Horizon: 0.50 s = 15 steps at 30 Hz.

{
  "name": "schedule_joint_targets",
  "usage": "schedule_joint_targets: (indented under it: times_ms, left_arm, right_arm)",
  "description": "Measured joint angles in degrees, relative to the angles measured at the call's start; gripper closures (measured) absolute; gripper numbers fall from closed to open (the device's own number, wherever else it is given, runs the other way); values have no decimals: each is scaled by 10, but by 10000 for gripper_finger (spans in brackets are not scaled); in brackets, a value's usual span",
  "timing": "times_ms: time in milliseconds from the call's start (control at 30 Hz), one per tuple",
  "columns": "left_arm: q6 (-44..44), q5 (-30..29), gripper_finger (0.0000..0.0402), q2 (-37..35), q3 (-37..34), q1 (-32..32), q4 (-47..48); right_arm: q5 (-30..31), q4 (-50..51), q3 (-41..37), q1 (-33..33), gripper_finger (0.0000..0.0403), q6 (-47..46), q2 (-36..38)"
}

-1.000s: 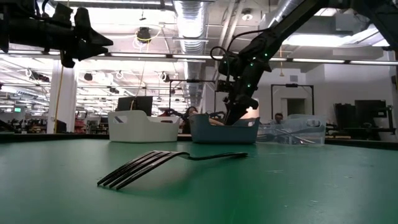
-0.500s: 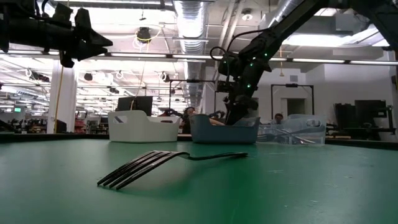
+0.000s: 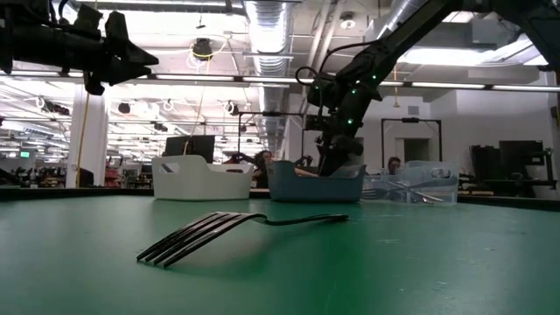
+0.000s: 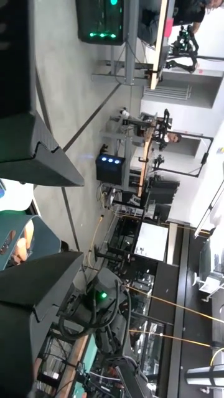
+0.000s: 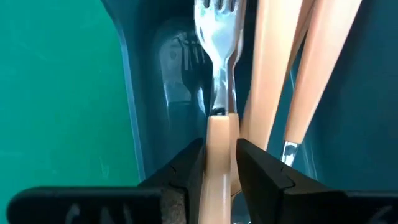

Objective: Sort silverware by color (type)
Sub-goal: Put the yellow fork into the blue bin, then put the black fork into the transparent bin

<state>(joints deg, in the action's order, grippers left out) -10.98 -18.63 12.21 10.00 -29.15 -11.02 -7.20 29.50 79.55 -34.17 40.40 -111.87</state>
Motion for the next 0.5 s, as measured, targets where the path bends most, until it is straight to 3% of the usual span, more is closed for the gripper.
schedule_joint_targets:
  times_ms: [500]
  left_arm:
    - [0,-1,237,0,0,0,0]
  right_arm:
    - [18,6,3,0,194,-3,0]
